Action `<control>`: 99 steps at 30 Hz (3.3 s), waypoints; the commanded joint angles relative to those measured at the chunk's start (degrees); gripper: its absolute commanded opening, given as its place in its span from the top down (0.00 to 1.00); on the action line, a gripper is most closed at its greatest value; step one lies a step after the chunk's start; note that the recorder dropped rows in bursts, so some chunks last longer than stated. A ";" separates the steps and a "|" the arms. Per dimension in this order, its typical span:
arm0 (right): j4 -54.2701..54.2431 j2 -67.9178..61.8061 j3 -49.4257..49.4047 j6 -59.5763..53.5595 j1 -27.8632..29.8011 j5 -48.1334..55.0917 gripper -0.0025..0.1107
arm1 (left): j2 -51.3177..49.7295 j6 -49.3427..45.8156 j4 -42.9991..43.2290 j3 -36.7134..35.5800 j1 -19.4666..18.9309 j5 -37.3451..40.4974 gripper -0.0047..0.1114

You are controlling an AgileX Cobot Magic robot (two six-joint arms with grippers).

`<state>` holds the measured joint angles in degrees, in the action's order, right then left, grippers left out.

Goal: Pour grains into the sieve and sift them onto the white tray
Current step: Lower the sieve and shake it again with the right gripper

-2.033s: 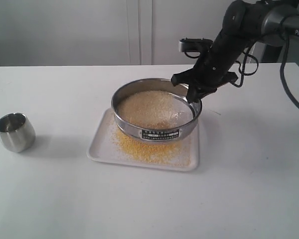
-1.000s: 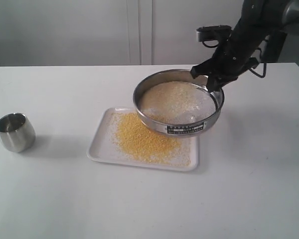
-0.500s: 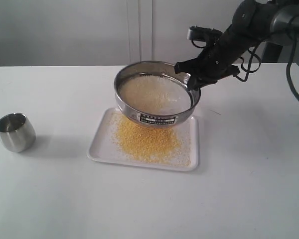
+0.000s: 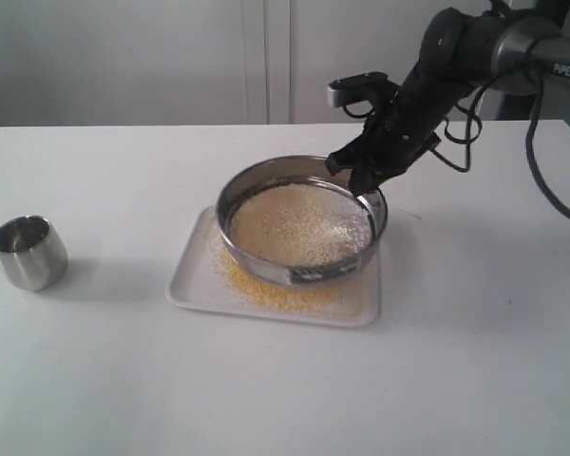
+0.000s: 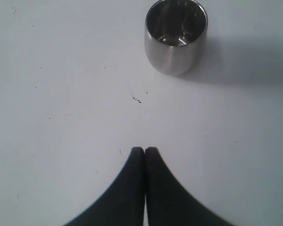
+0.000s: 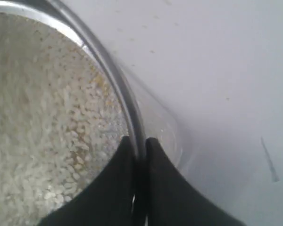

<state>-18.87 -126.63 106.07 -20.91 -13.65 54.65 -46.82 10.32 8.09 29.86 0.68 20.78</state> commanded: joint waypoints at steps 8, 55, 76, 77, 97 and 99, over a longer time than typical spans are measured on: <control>-7.41 0.86 0.67 -8.27 -1.02 -2.32 0.98 | 0.50 0.01 -0.40 -0.48 0.20 0.16 0.96; -6.78 -1.48 0.64 -6.93 -0.33 -0.49 0.98 | 0.50 0.01 -0.40 -0.48 0.20 0.26 0.96; -1.86 -0.29 0.63 10.88 0.78 -3.30 0.98 | 0.50 0.01 -0.40 -0.48 0.20 0.26 0.96; -3.97 -0.39 0.63 12.27 0.88 -3.01 0.98 | 0.50 0.01 -0.40 -0.48 0.20 0.26 0.96; -9.78 0.57 0.53 -1.40 0.27 2.52 0.98 | 0.50 0.01 -0.40 -0.48 0.20 0.26 0.96; -9.30 0.94 0.53 -18.85 -0.60 5.88 0.98 | 0.50 0.01 -0.40 -0.48 0.20 0.26 0.96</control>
<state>-24.57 -127.22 106.49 -23.97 -12.81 54.73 -46.82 10.32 8.09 29.86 0.68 20.78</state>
